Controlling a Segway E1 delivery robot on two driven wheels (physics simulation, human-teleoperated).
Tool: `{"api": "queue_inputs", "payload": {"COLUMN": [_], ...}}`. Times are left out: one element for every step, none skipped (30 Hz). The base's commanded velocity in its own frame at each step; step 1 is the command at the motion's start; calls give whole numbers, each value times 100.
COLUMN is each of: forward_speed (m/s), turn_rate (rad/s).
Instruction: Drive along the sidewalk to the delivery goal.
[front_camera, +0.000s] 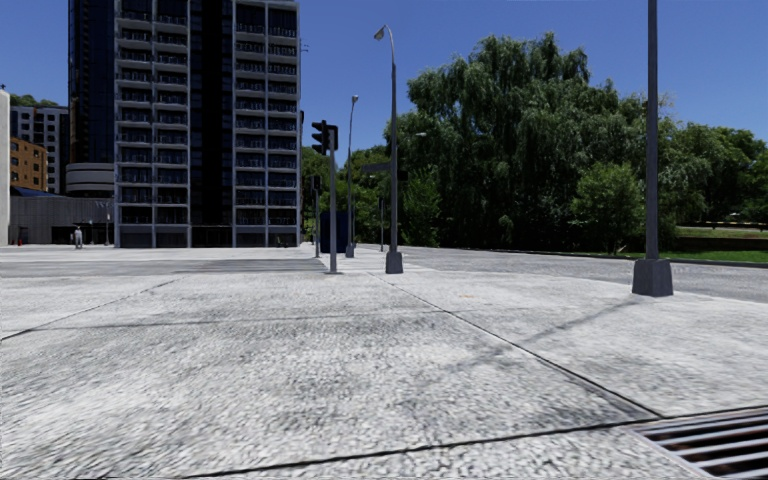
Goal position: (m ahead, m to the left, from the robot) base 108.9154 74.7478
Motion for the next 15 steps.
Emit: {"api": "queue_inputs", "payload": {"forward_speed": [200,200,200,200,200,200,200,200,200,200,200,200,200,200,200], "turn_rate": [0,-48,-70,-70,-93,-99,-101,-101,-101,-58,-6,0,0,0,0]}}
